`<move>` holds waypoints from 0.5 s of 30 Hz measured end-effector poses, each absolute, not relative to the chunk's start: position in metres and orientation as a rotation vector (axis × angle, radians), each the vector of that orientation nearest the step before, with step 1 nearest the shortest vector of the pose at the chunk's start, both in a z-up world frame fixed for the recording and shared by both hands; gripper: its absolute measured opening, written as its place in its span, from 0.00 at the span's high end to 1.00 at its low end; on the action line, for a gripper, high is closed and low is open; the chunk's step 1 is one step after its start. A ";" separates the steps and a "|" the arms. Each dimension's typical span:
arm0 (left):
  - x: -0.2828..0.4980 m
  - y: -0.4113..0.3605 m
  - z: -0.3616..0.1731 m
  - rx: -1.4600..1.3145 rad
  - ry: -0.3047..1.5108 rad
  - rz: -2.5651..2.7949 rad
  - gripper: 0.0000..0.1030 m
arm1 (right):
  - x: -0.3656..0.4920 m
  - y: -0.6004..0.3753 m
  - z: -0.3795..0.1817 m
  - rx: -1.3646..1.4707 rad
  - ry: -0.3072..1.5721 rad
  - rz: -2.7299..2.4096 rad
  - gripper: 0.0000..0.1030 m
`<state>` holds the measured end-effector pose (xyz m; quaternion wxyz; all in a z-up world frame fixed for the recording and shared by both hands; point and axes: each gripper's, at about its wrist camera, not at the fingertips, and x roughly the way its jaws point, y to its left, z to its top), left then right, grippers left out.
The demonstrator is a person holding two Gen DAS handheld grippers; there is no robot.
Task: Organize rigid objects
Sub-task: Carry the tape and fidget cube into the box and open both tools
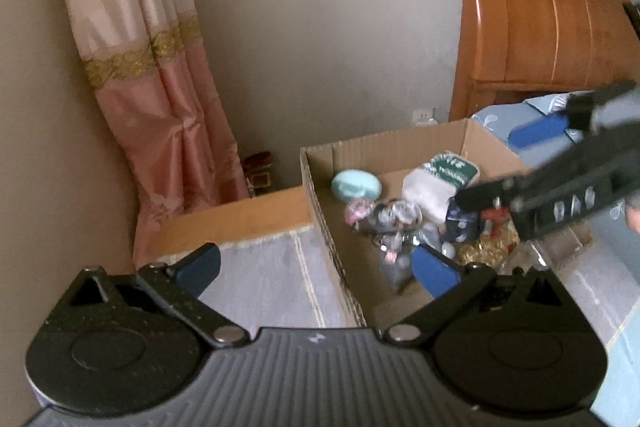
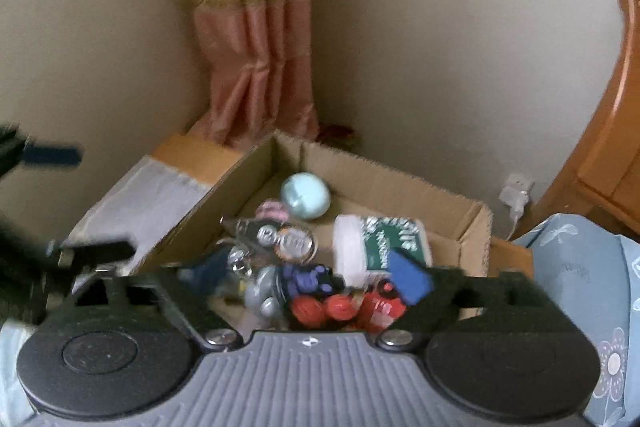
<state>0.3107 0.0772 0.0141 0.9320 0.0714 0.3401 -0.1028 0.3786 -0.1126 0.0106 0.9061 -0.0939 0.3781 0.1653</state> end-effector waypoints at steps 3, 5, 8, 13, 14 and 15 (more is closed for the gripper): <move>0.299 0.078 0.012 0.143 0.686 -0.208 0.01 | 0.372 -0.117 0.015 -0.177 0.776 0.335 0.02; 0.293 0.076 0.012 0.148 0.678 -0.206 0.01 | 0.363 -0.120 0.017 -0.177 0.786 0.321 0.00; 0.280 0.071 0.015 0.148 0.656 -0.196 0.01 | 0.347 -0.127 0.022 -0.186 0.792 0.292 0.00; 0.254 0.063 0.025 0.115 0.621 -0.209 0.01 | 0.318 -0.142 0.031 -0.186 0.817 0.221 0.00; 0.247 0.060 0.029 0.111 0.608 -0.208 0.01 | 0.312 -0.144 0.032 -0.190 0.819 0.201 0.00; 0.241 0.058 0.032 0.111 0.596 -0.203 0.01 | 0.307 -0.147 0.033 -0.196 0.821 0.179 0.00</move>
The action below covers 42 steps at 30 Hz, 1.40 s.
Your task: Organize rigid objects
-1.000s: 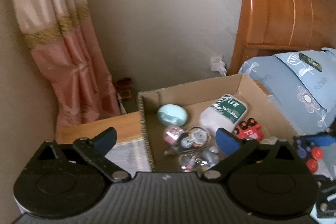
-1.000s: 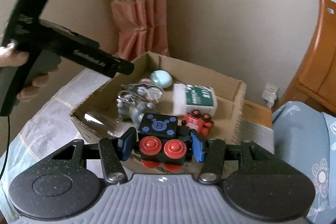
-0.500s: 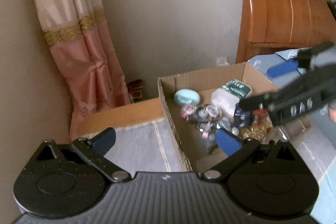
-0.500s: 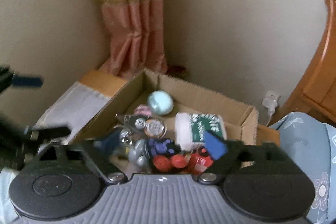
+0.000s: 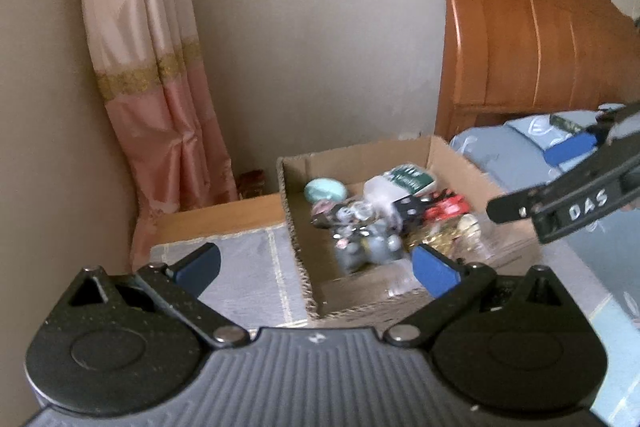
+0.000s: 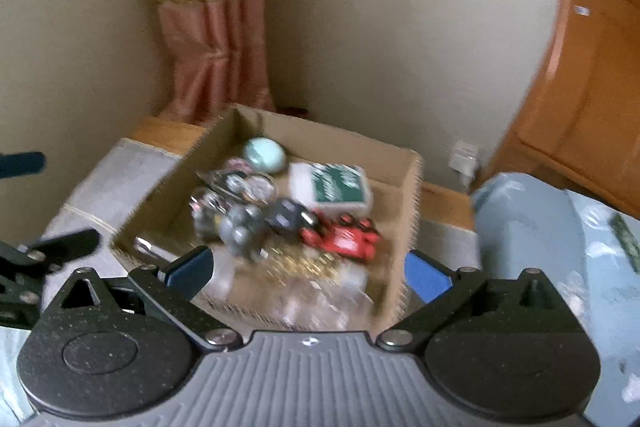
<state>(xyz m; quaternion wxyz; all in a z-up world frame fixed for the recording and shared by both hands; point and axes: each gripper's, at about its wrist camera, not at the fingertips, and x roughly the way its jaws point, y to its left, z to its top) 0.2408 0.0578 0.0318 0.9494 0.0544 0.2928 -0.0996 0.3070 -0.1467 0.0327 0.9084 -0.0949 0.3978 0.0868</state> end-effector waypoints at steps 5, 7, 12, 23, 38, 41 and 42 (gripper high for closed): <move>0.213 0.045 0.031 0.085 0.603 -0.162 0.01 | 0.262 -0.164 0.023 -0.164 0.821 0.086 0.00; 0.202 0.038 0.023 0.060 0.642 -0.170 0.01 | 0.254 -0.166 0.018 -0.150 0.832 0.074 0.00; 0.183 0.016 0.000 0.057 0.769 -0.140 0.01 | 0.221 -0.172 -0.019 -0.076 0.917 0.013 0.00; 0.156 0.014 0.004 0.046 0.818 -0.045 0.01 | 0.175 -0.175 -0.020 0.006 0.919 0.008 0.00; 0.149 0.012 0.032 0.096 0.741 0.007 0.01 | 0.162 -0.174 0.014 0.004 0.821 -0.003 0.00; 0.151 0.012 0.032 0.094 0.739 0.009 0.01 | 0.163 -0.174 0.013 0.009 0.824 0.001 0.00; 0.151 0.012 0.032 0.094 0.739 0.011 0.01 | 0.163 -0.175 0.013 0.010 0.825 0.002 0.00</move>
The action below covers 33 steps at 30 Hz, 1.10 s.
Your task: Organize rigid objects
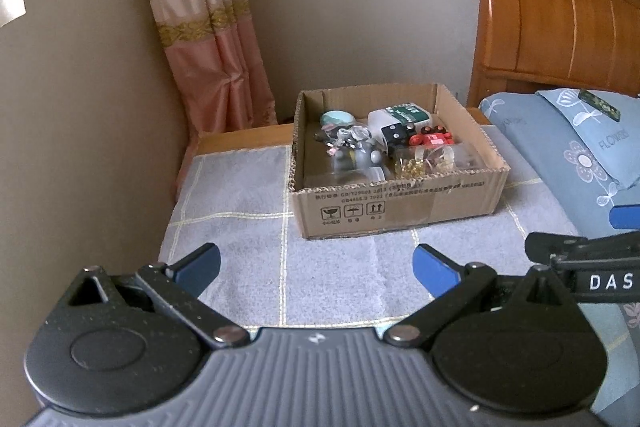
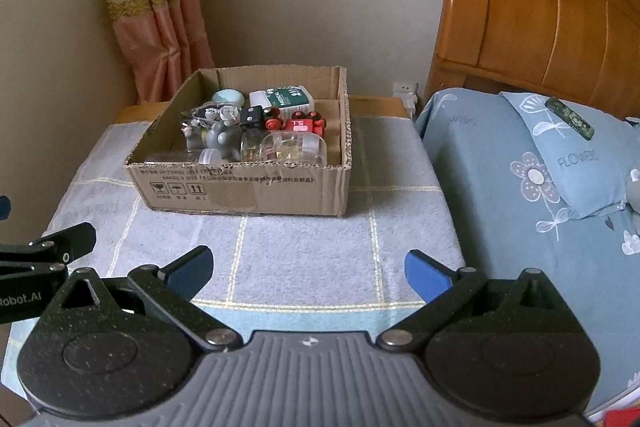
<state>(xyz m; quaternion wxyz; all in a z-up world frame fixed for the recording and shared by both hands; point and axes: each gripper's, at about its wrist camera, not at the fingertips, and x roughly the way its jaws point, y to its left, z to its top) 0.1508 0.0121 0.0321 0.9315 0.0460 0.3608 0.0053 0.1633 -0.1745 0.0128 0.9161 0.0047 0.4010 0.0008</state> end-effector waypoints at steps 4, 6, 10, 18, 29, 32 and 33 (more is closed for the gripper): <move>0.151 0.012 0.031 0.094 0.739 0.018 0.01 | 0.164 -0.172 0.012 0.007 0.826 0.002 0.00; 0.151 0.012 0.032 0.094 0.737 0.020 0.01 | 0.163 -0.172 0.013 0.007 0.821 0.004 0.00; 0.151 0.012 0.032 0.101 0.732 0.029 0.01 | 0.163 -0.172 0.013 0.005 0.821 0.003 0.00; 0.150 0.012 0.034 0.105 0.724 0.034 0.01 | 0.164 -0.171 0.013 0.004 0.818 0.002 0.00; 0.150 0.009 0.035 0.108 0.727 0.027 0.01 | 0.165 -0.172 0.014 0.008 0.815 0.006 0.00; 0.150 0.008 0.035 0.111 0.728 0.027 0.01 | 0.165 -0.172 0.014 0.007 0.815 0.005 0.00; 0.150 0.008 0.035 0.112 0.728 0.027 0.01 | 0.164 -0.172 0.014 0.007 0.815 0.006 0.00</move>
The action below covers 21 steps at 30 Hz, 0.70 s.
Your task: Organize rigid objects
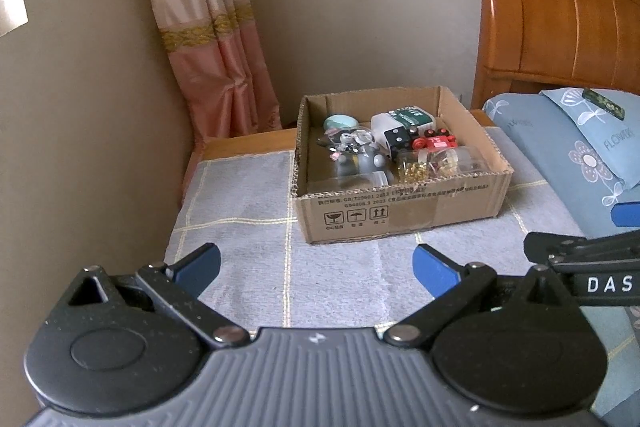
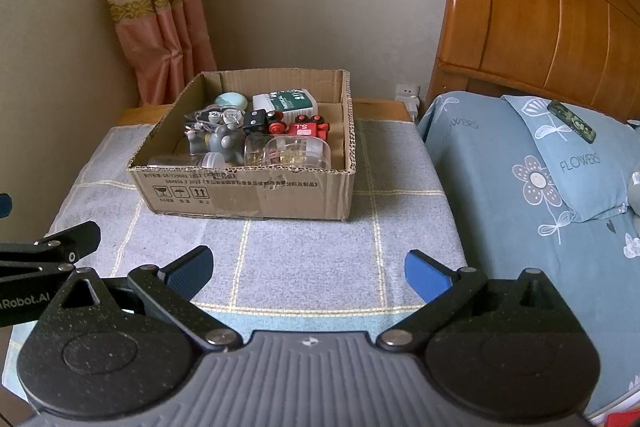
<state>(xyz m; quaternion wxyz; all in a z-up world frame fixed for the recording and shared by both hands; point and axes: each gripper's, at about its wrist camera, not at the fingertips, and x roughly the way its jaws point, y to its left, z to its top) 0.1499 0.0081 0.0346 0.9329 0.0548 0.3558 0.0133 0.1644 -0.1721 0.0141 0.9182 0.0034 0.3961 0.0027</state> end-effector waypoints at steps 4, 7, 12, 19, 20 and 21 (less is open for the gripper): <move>0.150 0.009 0.035 0.110 0.727 0.027 0.01 | 0.164 -0.173 0.014 0.009 0.814 0.006 0.00; 0.150 0.009 0.035 0.109 0.726 0.026 0.01 | 0.165 -0.173 0.014 0.009 0.815 0.007 0.00; 0.150 0.010 0.035 0.109 0.730 0.024 0.01 | 0.165 -0.173 0.014 0.009 0.815 0.008 0.00; 0.150 0.009 0.035 0.107 0.728 0.024 0.01 | 0.165 -0.172 0.014 0.008 0.815 0.011 0.00; 0.150 0.009 0.035 0.107 0.728 0.024 0.01 | 0.165 -0.172 0.014 0.007 0.815 0.010 0.00; 0.150 0.009 0.035 0.106 0.729 0.024 0.01 | 0.165 -0.172 0.014 0.008 0.815 0.010 0.00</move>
